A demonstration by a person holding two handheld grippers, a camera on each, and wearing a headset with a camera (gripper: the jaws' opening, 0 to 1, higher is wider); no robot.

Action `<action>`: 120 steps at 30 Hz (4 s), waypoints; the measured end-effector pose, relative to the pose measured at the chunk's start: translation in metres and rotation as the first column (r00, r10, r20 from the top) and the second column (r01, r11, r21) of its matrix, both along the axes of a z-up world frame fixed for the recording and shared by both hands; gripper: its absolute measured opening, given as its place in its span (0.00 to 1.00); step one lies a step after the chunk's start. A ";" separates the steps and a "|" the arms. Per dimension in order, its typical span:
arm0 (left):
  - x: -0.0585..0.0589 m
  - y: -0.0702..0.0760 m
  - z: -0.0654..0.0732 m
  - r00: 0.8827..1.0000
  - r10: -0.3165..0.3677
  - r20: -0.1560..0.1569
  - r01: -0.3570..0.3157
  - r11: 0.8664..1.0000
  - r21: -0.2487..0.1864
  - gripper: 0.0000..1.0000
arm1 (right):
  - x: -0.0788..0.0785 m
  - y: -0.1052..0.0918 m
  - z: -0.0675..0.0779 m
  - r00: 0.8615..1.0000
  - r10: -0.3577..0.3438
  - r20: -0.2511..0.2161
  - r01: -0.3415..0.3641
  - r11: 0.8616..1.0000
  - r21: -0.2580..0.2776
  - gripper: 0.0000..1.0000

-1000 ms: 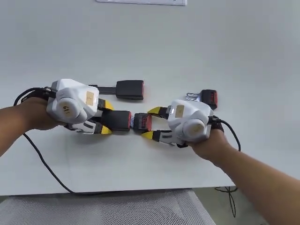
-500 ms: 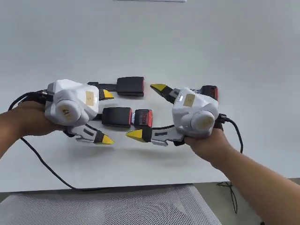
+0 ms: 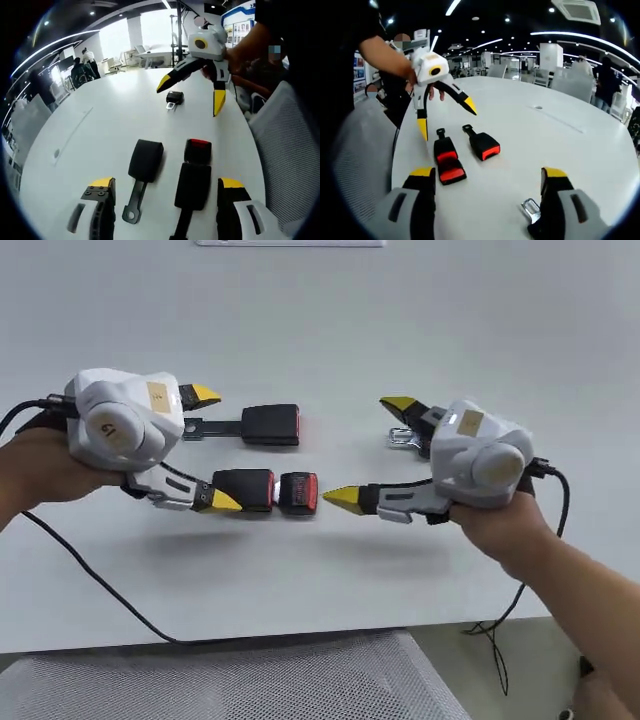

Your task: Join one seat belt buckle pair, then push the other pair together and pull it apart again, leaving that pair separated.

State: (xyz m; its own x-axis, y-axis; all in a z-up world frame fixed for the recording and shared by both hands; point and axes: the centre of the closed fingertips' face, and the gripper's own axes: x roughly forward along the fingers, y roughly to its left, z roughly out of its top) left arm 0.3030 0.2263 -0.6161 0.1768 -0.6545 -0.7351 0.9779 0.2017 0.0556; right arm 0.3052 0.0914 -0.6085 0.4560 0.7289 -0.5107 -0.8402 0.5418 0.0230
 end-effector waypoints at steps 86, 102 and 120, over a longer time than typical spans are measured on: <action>0.049 -0.032 -0.059 0.978 -0.197 -0.063 0.198 0.980 0.011 0.33 | 0.022 -0.071 -0.068 0.937 0.288 -0.196 -0.312 0.945 -0.101 0.32; 0.048 -0.032 -0.058 0.976 -0.206 -0.066 0.209 0.977 0.033 0.33 | 0.023 -0.019 -0.068 0.946 0.272 -0.177 -0.287 0.956 -0.066 0.32; 0.046 -0.030 -0.057 0.974 -0.217 -0.068 0.220 0.974 0.058 0.33 | 0.038 0.028 -0.063 0.936 0.300 -0.184 -0.319 0.944 -0.086 0.32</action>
